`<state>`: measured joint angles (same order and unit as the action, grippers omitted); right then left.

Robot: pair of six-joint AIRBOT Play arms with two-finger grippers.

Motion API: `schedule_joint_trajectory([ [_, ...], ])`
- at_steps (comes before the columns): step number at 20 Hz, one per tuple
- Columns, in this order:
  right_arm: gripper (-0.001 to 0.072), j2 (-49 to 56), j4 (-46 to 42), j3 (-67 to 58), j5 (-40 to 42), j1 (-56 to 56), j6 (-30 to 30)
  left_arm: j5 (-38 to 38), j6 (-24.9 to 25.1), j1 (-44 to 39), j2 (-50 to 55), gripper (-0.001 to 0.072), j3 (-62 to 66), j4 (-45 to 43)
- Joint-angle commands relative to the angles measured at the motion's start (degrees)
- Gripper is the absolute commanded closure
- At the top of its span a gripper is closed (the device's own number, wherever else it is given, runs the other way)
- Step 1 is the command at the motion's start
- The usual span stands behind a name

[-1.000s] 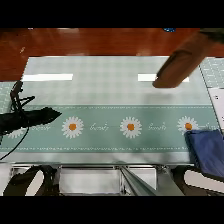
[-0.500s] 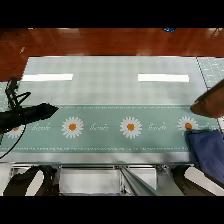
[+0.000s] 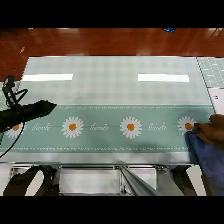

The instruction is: Fold the shirts.

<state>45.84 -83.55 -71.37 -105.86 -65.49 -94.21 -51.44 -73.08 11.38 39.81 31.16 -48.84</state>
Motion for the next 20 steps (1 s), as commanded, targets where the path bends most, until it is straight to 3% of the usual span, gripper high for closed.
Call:
schedule_joint_trajectory([
  [1, 0.0689, -7.50, -16.50, 9.22, -0.63, -3.96, -2.89, 1.14, -0.02, -0.07, 1.70, 0.0690, 0.02, 0.11],
  [3, 0.0686, -10.03, -21.27, 11.82, -0.63, -3.96, -4.02, 1.62, 0.00, -0.52, 2.78, 0.0690, 0.02, 0.09],
  [5, 0.0563, -11.17, -23.08, 14.34, -0.70, -3.98, -4.76, 3.06, 0.00, -1.60, 4.04, 0.0690, 0.02, 0.11],
  [6, 0.0551, -11.43, -23.34, 15.08, -0.68, -3.98, -4.76, 3.80, 0.00, -2.16, 4.76, 0.0690, 0.04, 0.13],
  [8, 0.0371, -11.28, -23.52, 15.30, -0.66, -3.98, -4.74, 5.68, 0.02, -3.19, 6.64, 0.0690, 0.04, 1.42],
  [9, 0.0370, -10.97, -23.39, 15.30, -0.68, -3.98, -4.74, 6.88, 0.07, -3.78, 7.80, 0.0690, 0.13, 2.25],
  [12, 0.0388, -8.66, -18.45, 14.58, 0.85, -3.96, -4.72, 7.28, 0.26, -4.39, 11.80, 0.0690, 3.39, 2.56],
  [14, 0.0688, -6.56, -3.10, 11.80, 10.38, -1.53, -1.86, 4.57, 0.48, -4.68, 15.89, 0.0690, 9.42, 2.62],
  [17, 0.0689, -2.84, 23.02, 9.14, 33.88, 13.73, -0.57, -5.49, 2.19, -7.63, 25.00, 0.0691, 24.72, 2.60],
  [19, 0.0690, 2.58, 30.62, 6.58, 44.65, 29.77, 1.90, -9.99, 2.12, -10.82, 29.57, 0.0691, 35.95, 1.95],
  [20, 0.0690, 6.62, 29.92, 3.89, 46.93, 39.45, 3.17, -10.43, 0.94, -12.46, 30.77, 0.0692, 40.54, -0.33],
])
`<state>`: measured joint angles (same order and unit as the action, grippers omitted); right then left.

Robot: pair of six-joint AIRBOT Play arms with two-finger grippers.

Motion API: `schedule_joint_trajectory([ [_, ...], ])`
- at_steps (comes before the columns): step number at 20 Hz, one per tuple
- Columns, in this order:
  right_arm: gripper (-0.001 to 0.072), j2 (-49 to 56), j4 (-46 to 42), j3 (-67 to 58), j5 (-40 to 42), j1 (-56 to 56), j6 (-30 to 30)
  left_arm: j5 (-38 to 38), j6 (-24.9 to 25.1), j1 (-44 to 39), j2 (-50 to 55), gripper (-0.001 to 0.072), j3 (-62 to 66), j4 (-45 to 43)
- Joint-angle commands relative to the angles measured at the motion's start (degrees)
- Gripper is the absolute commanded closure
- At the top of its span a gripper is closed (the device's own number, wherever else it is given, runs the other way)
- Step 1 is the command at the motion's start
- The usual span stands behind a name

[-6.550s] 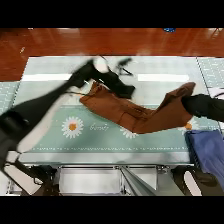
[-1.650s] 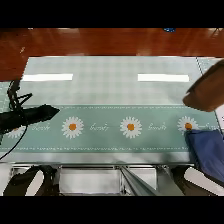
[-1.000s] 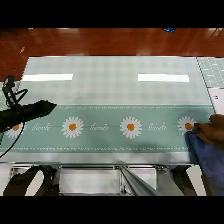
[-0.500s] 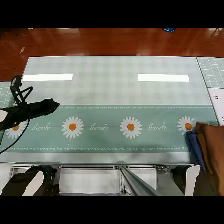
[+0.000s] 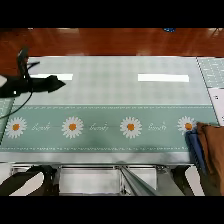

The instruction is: Fold the shirts.

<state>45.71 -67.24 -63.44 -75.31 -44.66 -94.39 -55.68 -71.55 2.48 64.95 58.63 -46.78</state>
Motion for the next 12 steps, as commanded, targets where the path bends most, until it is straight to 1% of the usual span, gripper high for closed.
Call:
schedule_joint_trajectory([
  [1, 0.0690, 11.50, 10.38, -7.45, 16.63, 28.04, 3.87, -5.95, -5.40, -5.51, 6.36, 0.0692, 17.20, -8.44],
  [2, 0.0690, 16.26, 5.31, -11.10, 15.56, 36.26, 3.50, -5.81, -10.97, -7.45, 6.80, 0.0692, 20.02, -16.87],
  [3, 0.0690, 21.55, -2.78, -15.21, 13.40, 44.46, 0.35, -5.86, -16.17, -9.40, 6.99, 0.0692, 21.29, -26.03],
  [4, 0.0690, 26.32, -10.56, -18.71, 11.10, 50.90, -2.16, -5.92, -19.98, -10.86, 7.06, 0.0691, 21.00, -32.02],
  [5, 0.0690, 30.64, -17.73, -21.29, 8.50, 55.98, -3.32, -5.95, -21.94, -11.85, 7.19, 0.0690, 19.78, -34.34],
  [7, 0.0691, 37.40, -29.57, -22.49, 1.95, 61.35, -7.76, -5.99, -22.23, -12.31, 7.21, 0.0690, 15.74, -34.25],
  [9, 0.0690, 41.22, -30.97, -22.49, -3.61, 61.40, -8.46, -6.78, -22.21, -12.26, 7.21, 0.0690, 13.20, -34.29],
  [10, 0.0690, 41.86, -30.69, -22.49, -4.48, 61.20, -8.50, -6.73, -22.23, -12.28, 7.21, 0.0690, 12.96, -34.25],
  [12, 0.0690, 41.68, -31.08, -22.51, -3.69, 61.20, -8.44, -7.28, -22.21, -12.39, 7.19, 0.0690, 12.98, -34.27],
])
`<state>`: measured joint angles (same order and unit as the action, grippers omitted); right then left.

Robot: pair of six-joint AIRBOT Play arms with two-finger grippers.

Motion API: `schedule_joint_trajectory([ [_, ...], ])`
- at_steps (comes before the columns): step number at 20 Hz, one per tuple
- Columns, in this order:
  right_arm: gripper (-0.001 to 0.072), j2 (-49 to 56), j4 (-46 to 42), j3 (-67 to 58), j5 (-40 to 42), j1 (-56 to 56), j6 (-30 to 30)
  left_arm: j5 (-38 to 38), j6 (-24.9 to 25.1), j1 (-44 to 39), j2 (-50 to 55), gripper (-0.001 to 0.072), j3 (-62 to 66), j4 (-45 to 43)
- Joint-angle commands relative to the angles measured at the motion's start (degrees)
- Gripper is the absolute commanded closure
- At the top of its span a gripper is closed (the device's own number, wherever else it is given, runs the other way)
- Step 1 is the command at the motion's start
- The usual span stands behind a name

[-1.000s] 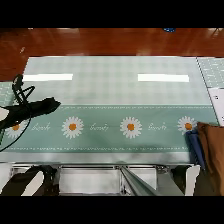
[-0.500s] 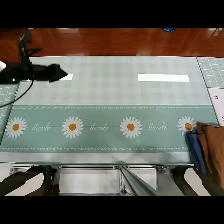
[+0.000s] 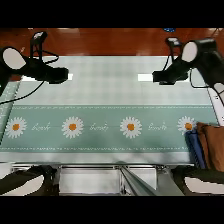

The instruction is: Fold the shirts.

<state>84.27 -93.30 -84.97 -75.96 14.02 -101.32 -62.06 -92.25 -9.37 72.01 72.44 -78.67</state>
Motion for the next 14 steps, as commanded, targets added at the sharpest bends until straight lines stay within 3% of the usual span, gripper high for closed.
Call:
schedule_joint_trajectory([
  [1, 0.0690, 2.99, -4.94, -0.98, -3.48, 2.51, -1.55, -2.08, -1.49, -0.52, 0.13, 0.0690, -0.85, -2.38],
  [3, 0.0690, 3.02, -4.76, -0.98, -3.61, 2.51, -1.53, -4.85, -1.51, -0.55, 0.13, 0.0690, -0.85, -2.38],
  [14, 0.0689, 3.02, -4.79, -0.98, -3.56, 2.51, -1.53, -4.13, -1.51, -0.52, 0.15, 0.0690, -0.85, -2.38],
])
